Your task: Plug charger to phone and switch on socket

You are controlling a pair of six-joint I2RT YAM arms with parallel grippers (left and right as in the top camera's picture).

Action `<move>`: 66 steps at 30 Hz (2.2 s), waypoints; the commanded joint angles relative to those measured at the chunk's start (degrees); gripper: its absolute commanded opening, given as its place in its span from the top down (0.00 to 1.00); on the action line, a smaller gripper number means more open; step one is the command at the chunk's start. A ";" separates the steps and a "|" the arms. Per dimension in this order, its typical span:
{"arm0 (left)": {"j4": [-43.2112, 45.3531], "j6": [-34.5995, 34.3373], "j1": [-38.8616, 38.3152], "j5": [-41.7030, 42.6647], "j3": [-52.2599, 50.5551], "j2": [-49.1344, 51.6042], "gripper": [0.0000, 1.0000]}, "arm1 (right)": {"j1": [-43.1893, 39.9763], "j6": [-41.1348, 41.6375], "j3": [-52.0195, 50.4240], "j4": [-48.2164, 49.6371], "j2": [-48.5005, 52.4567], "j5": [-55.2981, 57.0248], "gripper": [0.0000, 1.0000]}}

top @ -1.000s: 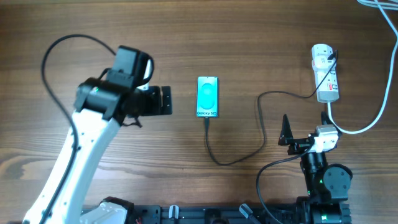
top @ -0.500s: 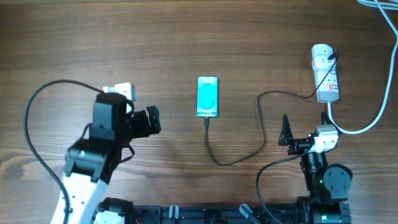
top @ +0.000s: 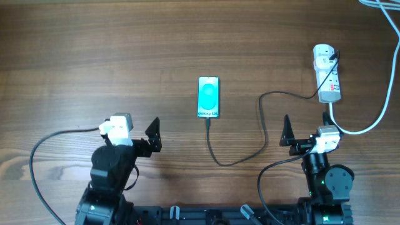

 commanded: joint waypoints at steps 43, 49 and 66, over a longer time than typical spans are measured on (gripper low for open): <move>7.50 14.86 10.99 -2.69 -13.51 -21.86 0.00 | 0.28 -1.01 -0.11 0.09 -0.52 0.55 0.00; 7.45 14.86 10.95 -1.81 -13.51 -21.86 0.00 | 0.28 -1.01 -0.11 0.11 -0.52 0.55 0.00; 7.43 16.15 10.95 -1.40 -13.51 -21.86 0.00 | 0.28 -1.01 -0.11 0.11 -0.52 0.55 0.00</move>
